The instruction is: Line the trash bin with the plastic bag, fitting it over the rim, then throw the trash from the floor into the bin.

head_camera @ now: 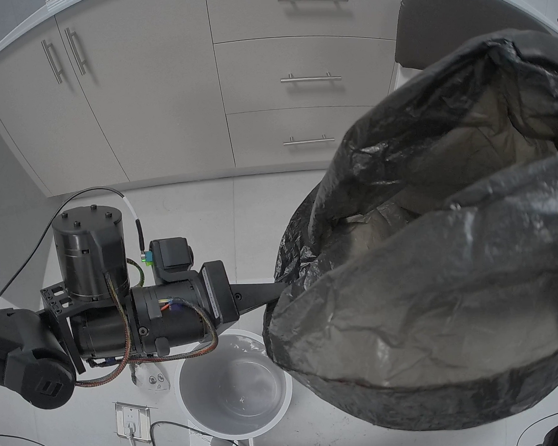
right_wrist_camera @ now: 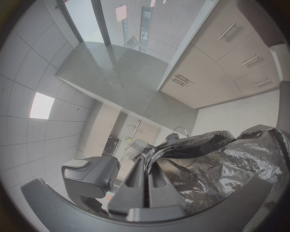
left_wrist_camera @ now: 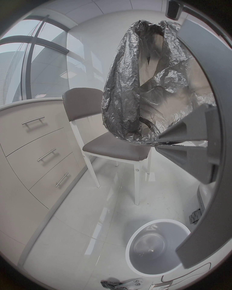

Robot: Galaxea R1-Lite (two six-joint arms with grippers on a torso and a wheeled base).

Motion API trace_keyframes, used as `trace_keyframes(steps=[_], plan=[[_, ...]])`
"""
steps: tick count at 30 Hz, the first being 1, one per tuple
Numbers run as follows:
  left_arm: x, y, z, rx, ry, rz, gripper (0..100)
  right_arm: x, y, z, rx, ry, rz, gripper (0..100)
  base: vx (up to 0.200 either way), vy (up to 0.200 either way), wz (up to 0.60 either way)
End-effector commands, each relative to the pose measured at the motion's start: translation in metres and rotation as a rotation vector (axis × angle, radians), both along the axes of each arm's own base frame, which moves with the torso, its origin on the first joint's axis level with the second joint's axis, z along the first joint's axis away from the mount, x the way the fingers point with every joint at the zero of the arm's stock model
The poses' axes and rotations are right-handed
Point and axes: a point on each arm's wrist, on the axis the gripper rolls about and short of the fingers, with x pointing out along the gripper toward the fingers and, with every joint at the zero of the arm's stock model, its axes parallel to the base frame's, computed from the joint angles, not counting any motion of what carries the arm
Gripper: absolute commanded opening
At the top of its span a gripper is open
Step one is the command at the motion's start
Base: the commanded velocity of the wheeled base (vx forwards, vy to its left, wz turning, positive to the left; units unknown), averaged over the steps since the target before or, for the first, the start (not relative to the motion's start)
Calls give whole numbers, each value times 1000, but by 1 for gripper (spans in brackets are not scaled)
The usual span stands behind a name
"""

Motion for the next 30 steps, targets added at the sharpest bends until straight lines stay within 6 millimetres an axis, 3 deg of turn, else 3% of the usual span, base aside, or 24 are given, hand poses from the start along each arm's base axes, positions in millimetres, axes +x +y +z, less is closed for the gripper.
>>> trace_keyframes(steps=[1,2,11,20,30], plan=[[1,1,1,-3,-4,6,0,-1,1,1,1,-1,-7,0,0,0,0],[1,1,1,-3,-4,6,100,-1,1,1,1,-1,-6,0,0,0,0],[6,-5,-4,4,11,-12,100,-2,2,1,1,-1,5,0,0,0,0],[8,-10,-11,-19,56,-184,100,-2,3,4,8,-6,8,0,0,0,0],[15,-17,-21,-12,76,-206,100,0,8,1,-3,5,14,0,0,0,0]])
